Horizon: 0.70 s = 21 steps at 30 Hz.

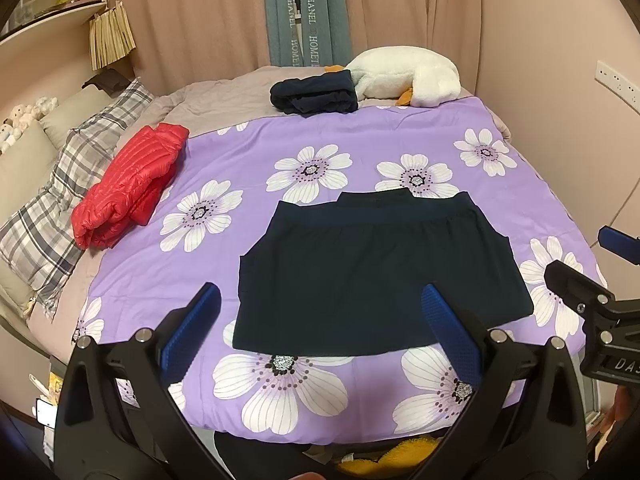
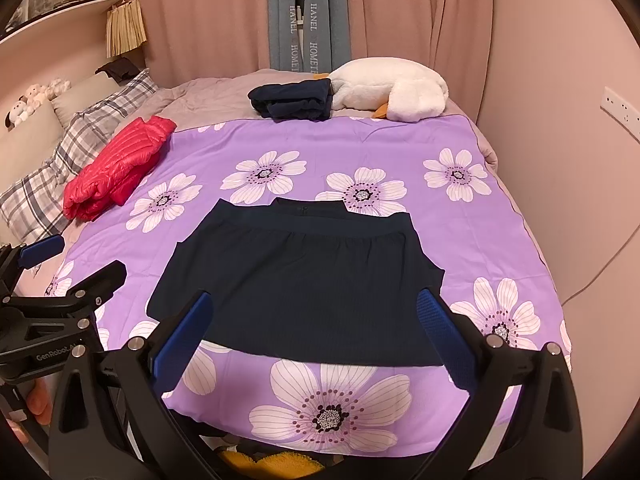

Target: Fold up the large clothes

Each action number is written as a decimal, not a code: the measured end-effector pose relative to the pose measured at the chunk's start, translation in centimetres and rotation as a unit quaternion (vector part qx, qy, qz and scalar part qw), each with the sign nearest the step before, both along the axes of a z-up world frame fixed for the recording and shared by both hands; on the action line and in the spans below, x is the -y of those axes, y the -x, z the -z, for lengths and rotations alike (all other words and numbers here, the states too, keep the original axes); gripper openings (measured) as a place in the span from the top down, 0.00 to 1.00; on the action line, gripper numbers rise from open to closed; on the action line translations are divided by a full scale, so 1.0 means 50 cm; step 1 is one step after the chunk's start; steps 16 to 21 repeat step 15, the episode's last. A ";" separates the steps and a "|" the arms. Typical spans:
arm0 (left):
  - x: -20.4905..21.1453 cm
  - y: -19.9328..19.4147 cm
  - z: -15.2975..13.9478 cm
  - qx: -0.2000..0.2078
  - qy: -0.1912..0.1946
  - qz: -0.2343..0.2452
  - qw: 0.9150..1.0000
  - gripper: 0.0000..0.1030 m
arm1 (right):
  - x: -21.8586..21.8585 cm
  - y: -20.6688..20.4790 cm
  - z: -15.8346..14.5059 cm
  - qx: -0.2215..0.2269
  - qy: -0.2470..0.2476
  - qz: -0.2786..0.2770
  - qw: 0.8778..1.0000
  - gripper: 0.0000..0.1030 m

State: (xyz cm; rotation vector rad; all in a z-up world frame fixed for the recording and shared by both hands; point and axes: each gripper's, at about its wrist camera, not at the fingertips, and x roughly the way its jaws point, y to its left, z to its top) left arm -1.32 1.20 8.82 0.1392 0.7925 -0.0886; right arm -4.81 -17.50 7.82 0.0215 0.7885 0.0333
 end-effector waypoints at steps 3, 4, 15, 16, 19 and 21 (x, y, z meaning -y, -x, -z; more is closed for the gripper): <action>0.004 0.002 0.001 0.000 -0.001 -0.001 1.000 0.02 | 0.000 0.000 0.000 0.000 0.000 0.000 1.000 0.01; 0.005 0.001 0.001 0.002 -0.005 -0.002 1.000 0.02 | 0.000 0.000 0.000 0.000 0.001 -0.001 1.000 0.01; 0.007 0.005 0.005 0.005 -0.008 -0.011 1.000 0.02 | 0.000 0.000 0.001 -0.001 -0.001 0.000 1.000 0.01; 0.007 0.005 0.005 0.005 -0.008 -0.011 1.000 0.02 | 0.000 0.000 0.001 -0.001 -0.001 0.000 1.000 0.01; 0.007 0.005 0.005 0.005 -0.008 -0.011 1.000 0.02 | 0.000 0.000 0.001 -0.001 -0.001 0.000 1.000 0.01; 0.007 0.005 0.005 0.005 -0.008 -0.011 1.000 0.02 | 0.000 0.000 0.001 -0.001 -0.001 0.000 1.000 0.01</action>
